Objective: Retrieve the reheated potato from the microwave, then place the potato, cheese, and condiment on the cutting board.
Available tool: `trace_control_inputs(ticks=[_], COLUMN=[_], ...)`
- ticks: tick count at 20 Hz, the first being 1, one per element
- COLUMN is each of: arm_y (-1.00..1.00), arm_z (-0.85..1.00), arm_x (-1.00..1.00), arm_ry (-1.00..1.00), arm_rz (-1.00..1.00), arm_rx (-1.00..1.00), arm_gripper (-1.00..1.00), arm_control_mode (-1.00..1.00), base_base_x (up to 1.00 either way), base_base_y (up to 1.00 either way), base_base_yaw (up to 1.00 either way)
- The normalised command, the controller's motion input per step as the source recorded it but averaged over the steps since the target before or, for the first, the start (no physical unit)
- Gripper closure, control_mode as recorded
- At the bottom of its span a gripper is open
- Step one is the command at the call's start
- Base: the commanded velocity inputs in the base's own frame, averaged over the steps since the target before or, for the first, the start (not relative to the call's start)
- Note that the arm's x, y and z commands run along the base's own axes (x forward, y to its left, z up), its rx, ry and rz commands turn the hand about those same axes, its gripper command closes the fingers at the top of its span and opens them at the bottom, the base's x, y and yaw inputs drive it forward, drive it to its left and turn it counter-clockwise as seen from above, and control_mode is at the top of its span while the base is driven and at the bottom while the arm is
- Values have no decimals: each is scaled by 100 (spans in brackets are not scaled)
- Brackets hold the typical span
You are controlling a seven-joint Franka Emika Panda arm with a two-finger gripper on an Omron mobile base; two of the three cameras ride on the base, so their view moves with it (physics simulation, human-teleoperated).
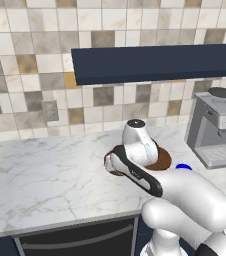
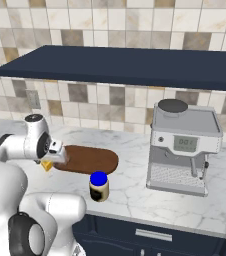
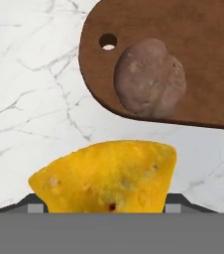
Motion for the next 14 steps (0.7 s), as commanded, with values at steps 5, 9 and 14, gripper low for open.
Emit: trace_control_inputs(ticks=[5,9,14], arm_y=[-32,-36,-45], arm_z=[56,38,21], arm_x=[0,6,19], arm_ry=[1,0,1], arm_rz=[-4,-7,-10], arm_rx=[2,0,0], arm_gripper=[100,100,100], arm_control_mode=[-100,-100,-100], base_base_x=[0,0,0], base_base_y=[0,0,0], base_base_yaw=[0,0,0])
